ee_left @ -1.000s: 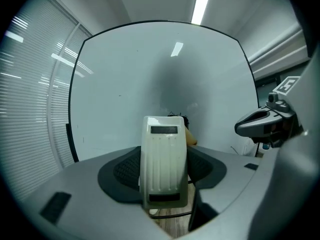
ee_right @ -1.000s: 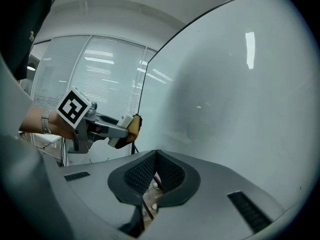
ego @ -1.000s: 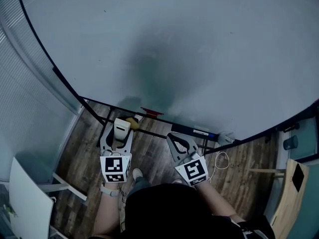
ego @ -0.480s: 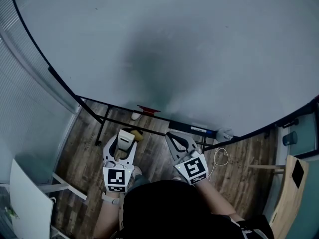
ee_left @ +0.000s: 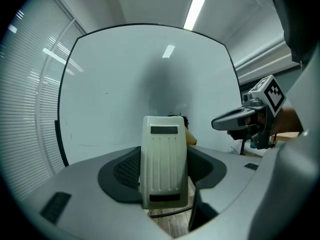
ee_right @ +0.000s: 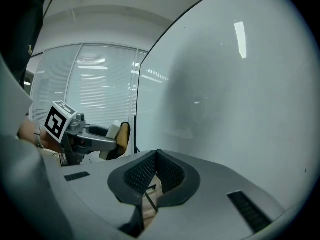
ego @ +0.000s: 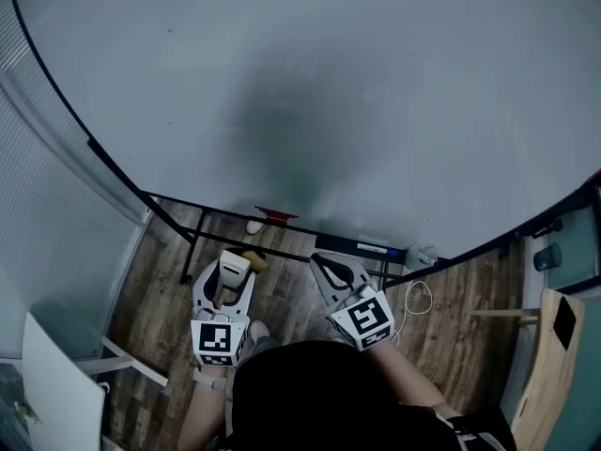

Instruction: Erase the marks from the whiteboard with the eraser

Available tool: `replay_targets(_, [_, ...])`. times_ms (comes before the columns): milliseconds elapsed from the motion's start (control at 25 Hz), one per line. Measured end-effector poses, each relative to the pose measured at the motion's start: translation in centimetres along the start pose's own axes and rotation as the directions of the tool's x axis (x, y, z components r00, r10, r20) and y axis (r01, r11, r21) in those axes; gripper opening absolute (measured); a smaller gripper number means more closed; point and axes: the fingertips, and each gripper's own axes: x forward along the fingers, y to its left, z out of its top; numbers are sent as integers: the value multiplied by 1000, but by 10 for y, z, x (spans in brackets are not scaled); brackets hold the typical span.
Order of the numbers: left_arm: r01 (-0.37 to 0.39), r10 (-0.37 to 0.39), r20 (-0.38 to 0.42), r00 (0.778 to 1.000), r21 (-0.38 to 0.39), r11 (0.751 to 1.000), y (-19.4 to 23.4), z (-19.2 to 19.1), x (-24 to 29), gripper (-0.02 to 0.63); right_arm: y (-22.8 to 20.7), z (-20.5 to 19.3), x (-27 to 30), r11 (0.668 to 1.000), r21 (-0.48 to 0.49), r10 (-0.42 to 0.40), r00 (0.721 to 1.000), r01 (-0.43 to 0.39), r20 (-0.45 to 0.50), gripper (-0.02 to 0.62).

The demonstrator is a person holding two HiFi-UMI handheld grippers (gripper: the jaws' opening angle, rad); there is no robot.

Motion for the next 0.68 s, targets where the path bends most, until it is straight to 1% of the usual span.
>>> replay_targets(200, [9, -9, 4, 1000, 28, 1000, -1, 8, 6, 267, -3, 3, 0, 1000, 17, -10, 1000, 10, 8, 28])
replay_targets(480, [10, -10, 26, 1000, 10, 1000, -2, 13, 11, 267, -6, 4, -2, 1000, 22, -12, 1000, 12, 8, 28])
replay_targets(680, [-18, 18, 14, 1000, 8, 1000, 1, 19, 10, 267, -8, 3, -5, 1000, 22, -15, 1000, 15, 4, 28])
